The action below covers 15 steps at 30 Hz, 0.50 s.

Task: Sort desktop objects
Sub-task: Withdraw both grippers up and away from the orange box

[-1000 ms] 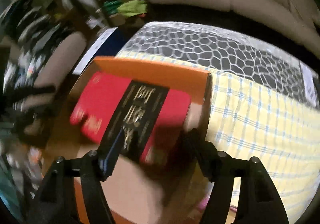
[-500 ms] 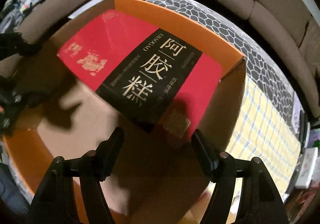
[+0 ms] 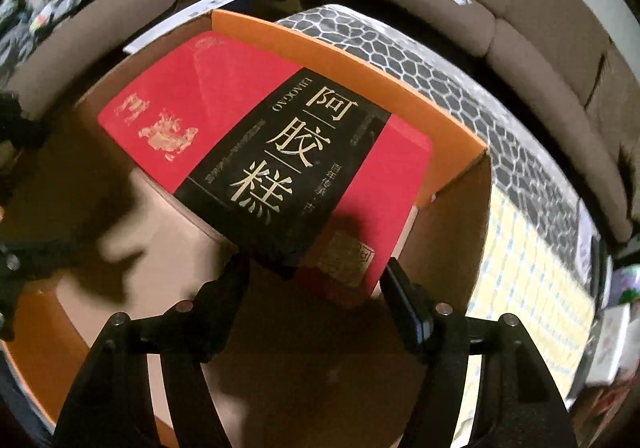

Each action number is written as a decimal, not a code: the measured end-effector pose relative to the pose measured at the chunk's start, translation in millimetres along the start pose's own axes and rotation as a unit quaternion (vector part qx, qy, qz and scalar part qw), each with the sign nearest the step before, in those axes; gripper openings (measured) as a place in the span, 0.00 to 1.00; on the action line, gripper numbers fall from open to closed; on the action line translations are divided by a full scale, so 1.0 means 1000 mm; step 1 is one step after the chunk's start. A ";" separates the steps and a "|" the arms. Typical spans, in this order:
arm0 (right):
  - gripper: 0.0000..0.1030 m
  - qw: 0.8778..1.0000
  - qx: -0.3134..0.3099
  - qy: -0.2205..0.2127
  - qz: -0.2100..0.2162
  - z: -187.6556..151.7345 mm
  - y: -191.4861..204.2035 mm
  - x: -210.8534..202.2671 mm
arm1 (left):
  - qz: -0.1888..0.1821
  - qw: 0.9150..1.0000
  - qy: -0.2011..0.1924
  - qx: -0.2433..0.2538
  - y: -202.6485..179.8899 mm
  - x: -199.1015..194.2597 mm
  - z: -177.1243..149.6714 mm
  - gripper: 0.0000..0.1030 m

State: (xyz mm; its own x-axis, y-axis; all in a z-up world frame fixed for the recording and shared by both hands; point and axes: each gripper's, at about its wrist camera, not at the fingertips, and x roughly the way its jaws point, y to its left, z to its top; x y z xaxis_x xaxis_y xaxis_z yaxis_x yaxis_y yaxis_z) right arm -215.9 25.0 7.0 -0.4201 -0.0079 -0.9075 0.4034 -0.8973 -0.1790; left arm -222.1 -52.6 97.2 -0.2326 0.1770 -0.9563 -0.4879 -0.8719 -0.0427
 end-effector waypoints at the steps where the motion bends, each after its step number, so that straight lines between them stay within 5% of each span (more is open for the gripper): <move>1: 0.67 1.000 -0.008 0.001 -0.005 0.000 0.001 0.001 | -0.003 1.000 0.002 -0.002 0.001 0.000 0.000 0.77; 10: 0.76 0.999 0.028 -0.037 0.020 -0.019 -0.016 -0.053 | -0.004 0.999 -0.030 -0.019 0.001 -0.040 -0.018 0.79; 15: 0.85 0.994 0.072 -0.067 0.036 -0.050 -0.035 -0.105 | -0.011 0.997 -0.064 -0.033 -0.012 -0.073 -0.034 0.92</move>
State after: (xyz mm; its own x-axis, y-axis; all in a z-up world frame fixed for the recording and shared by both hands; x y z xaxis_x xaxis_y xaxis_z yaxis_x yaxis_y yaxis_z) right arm -145.3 79.3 89.1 -0.5027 -0.1237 -0.8556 0.3188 -0.9465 -0.0505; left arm -170.8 -70.1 158.3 -0.3304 0.2492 -0.9103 -0.4388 -0.8945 -0.0856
